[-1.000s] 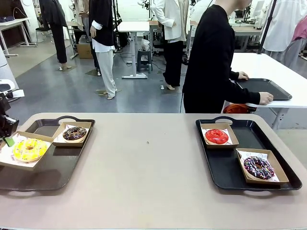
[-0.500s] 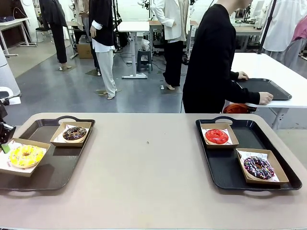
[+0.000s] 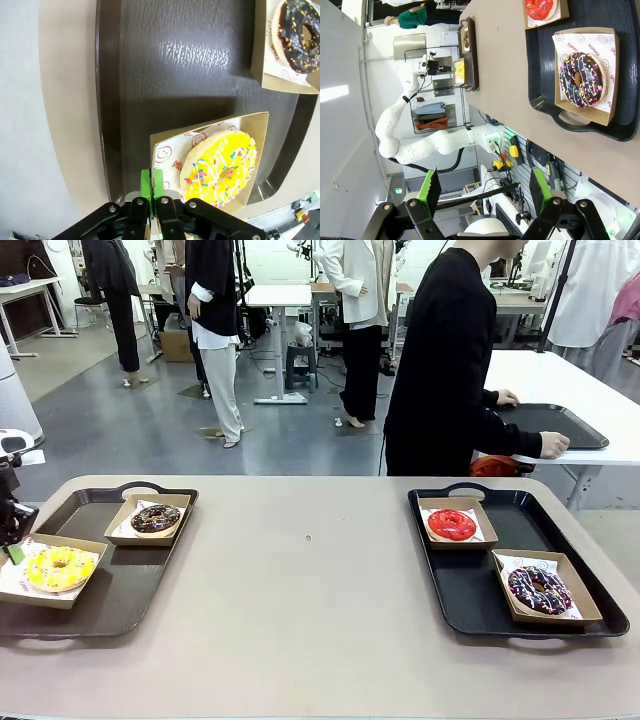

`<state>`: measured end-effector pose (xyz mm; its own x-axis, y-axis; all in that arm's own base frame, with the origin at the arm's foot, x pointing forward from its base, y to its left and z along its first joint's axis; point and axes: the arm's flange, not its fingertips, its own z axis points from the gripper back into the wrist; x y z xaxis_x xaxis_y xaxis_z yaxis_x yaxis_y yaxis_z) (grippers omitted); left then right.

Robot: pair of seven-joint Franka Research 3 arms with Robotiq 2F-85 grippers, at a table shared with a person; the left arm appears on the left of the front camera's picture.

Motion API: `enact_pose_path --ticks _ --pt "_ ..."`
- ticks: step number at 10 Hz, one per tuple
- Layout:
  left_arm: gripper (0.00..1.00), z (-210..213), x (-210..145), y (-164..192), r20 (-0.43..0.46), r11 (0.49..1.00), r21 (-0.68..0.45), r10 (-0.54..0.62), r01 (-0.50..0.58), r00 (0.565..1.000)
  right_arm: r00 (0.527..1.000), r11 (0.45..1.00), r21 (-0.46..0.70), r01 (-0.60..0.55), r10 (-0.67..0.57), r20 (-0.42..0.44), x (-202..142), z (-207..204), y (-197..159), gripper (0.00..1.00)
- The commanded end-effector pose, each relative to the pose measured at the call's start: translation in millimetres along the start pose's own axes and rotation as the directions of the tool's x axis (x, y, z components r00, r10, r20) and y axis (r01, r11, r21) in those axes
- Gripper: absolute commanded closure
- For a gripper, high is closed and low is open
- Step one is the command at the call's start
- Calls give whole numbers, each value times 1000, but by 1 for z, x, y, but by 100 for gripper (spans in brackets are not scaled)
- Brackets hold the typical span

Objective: Individually package the donuts and arrange them on the tray.
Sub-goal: Place the picked Paper togo box on the Handle tray.

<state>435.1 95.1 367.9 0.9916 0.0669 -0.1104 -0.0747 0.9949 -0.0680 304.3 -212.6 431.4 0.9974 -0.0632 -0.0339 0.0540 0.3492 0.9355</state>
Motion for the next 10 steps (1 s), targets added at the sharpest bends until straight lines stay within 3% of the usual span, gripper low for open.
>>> enact_pose_path --ticks 1,3,4,5,6,8,9,10 --pt "99 1 9 0 5 999 37 22 -22 1000 1000 1000 -5 3 -3 -3 -2 1 0 6" --pt "99 -2 12 -1 7 999 44 13 -14 1000 1000 1000 -5 3 -3 -3 -2 1 0 6" --pt "60 -2 13 -1 7 999 49 14 -14 1000 1000 1000 -5 3 -3 -3 -2 1 0 6" --pt "39 -3 12 -1 3 999 50 5 -5 1000 1000 1000 -5 3 -3 -3 -2 1 0 6" --pt "0 -3 11 0 1 999 51 0 0 1000 1000 1000 -5 3 -3 -3 -2 1 0 6" --pt "0 0 8 0 -5 999 43 -11 11 1000 1000 1000 -5 3 -3 -3 -2 1 0 6" --pt "17 6 5 -1 0 999 40 -23 23 1000 1000 1000 -5 3 -3 -3 -2 1 0 6" --pt "7 13 0 -3 6 999 36 -36 35 999 1000 1000 -5 3 -3 -3 -2 1 0 6"
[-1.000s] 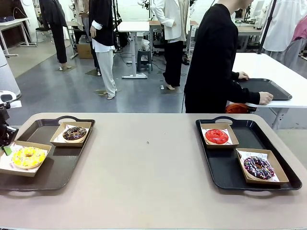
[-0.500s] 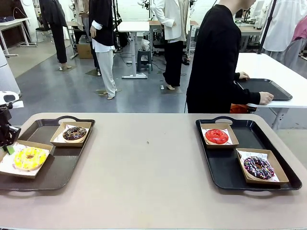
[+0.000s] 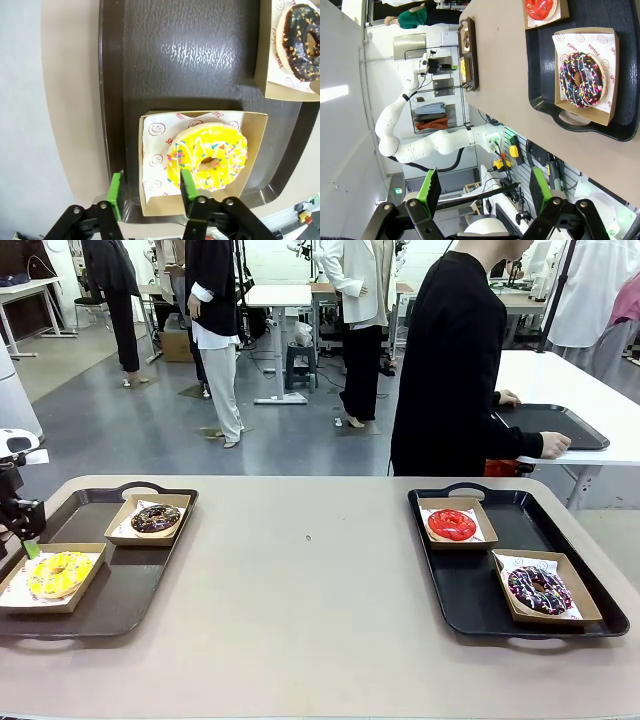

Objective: Individually package the donuts and arrange them on the tray.
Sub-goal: Place the picked Paper togo box on the Handle tray.

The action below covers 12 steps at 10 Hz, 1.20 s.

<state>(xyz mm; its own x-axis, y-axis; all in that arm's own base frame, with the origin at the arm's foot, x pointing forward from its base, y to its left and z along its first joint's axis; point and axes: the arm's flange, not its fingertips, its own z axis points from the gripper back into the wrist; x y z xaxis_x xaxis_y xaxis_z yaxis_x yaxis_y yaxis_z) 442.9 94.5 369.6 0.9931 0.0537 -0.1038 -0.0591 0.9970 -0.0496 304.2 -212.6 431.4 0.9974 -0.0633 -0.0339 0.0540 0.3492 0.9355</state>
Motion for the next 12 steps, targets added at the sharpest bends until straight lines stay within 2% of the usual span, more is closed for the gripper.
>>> enact_pose_path --ticks 1,3,4,5,7,9,10,11,12 --pt "0 19 -11 -4 9 999 15 -40 40 999 1000 1000 -5 3 -3 -3 -2 1 0 6" --pt "0 47 -16 -11 57 995 -61 -79 82 995 1000 1000 -5 3 -3 -3 -2 1 0 6" --pt "10 67 -17 -13 92 992 -79 -89 96 992 1000 1000 -5 3 -3 -3 -2 1 0 6" --pt "2 84 -19 -16 106 991 -72 -102 110 989 1000 1000 -5 3 -3 -3 -2 1 0 6" --pt "2 106 -21 -21 117 991 -61 -112 120 987 1000 1000 -5 3 -3 -3 -2 1 0 6" --pt "2 112 -17 -18 102 986 -105 -117 128 988 1000 1000 -5 3 -3 -3 -2 1 0 6" --pt "2 114 -15 -13 119 972 -165 -150 169 981 1000 1000 -5 3 -3 -3 -2 1 0 6" --pt "2 126 -15 0 177 922 -295 -204 250 963 1000 1000 -5 3 -3 -3 -2 1 0 6" --pt "2 138 -11 21 235 862 -420 -200 285 951 1000 1000 -5 3 -3 -3 -2 1 0 6"
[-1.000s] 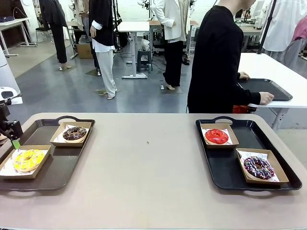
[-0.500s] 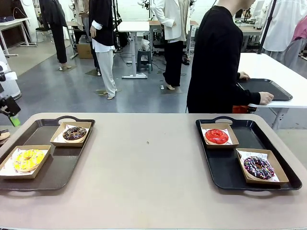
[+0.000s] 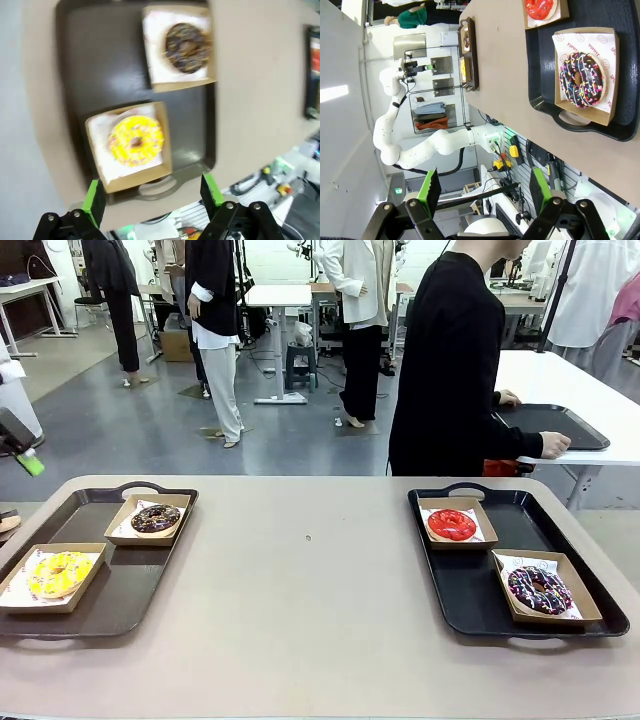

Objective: Individually package the donuts and arrange them on the tray.
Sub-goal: Place the picked Paper togo box on the Handle tray.

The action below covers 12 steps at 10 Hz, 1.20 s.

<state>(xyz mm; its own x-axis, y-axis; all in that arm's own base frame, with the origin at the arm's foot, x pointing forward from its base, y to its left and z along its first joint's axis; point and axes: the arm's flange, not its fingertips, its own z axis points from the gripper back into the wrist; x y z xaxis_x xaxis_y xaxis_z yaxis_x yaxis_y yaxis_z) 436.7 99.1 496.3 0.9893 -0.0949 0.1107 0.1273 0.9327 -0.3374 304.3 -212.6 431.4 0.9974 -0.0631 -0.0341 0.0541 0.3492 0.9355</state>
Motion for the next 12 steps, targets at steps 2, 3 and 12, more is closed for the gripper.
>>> enact_pose_path --ticks 2,3,12 --pt "2 43 -1 61 160 913 -386 -72 130 984 1000 1000 -5 3 -3 -3 -2 1 0 6" --pt "2 47 -6 83 182 889 -444 -30 109 983 1000 1000 -5 3 -3 -3 -2 1 0 6" --pt "2 18 -84 228 15 622 -779 138 -75 990 1000 1000 -5 3 -3 -3 -2 1 0 6"
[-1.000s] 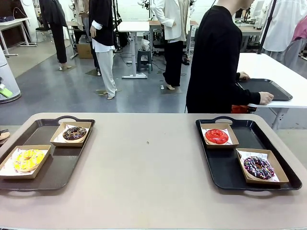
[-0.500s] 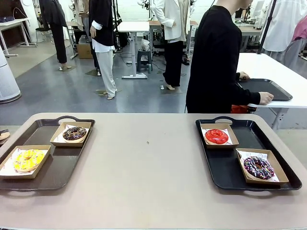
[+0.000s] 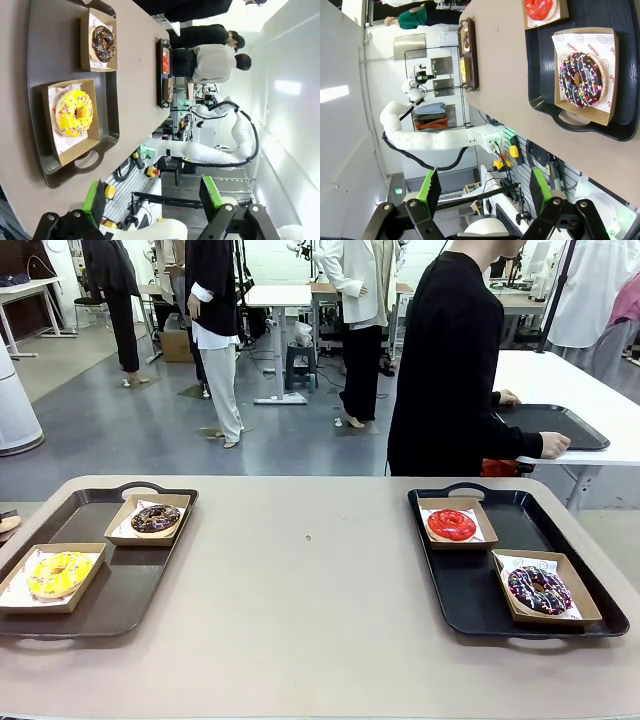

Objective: Individually package the donuts and arrange them on the tray.
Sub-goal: Place the picked Paper togo box on the Handle tray.

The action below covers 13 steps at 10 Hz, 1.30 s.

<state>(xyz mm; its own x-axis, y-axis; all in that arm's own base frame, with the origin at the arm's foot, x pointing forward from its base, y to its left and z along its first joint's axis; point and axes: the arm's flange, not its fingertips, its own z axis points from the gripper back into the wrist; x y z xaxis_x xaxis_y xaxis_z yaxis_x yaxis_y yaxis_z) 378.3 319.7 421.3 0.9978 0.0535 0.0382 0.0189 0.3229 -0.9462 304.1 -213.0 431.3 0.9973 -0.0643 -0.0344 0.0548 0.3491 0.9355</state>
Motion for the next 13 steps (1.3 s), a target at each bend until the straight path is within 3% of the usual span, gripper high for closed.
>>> enact_pose_path --ticks 1,3,13 --pt "2 6 3 -2 -5 998 -21 -60 59 998 1000 1000 -5 3 -3 -4 -2 0 0 6" --pt "2 2 1 0 -2 1000 -3 -9 9 1000 1000 1000 -5 3 -3 -4 -2 0 0 6" --pt "2 2 1 0 -2 1000 -3 -9 9 1000 1000 1000 -5 3 -3 -4 -2 0 0 6"
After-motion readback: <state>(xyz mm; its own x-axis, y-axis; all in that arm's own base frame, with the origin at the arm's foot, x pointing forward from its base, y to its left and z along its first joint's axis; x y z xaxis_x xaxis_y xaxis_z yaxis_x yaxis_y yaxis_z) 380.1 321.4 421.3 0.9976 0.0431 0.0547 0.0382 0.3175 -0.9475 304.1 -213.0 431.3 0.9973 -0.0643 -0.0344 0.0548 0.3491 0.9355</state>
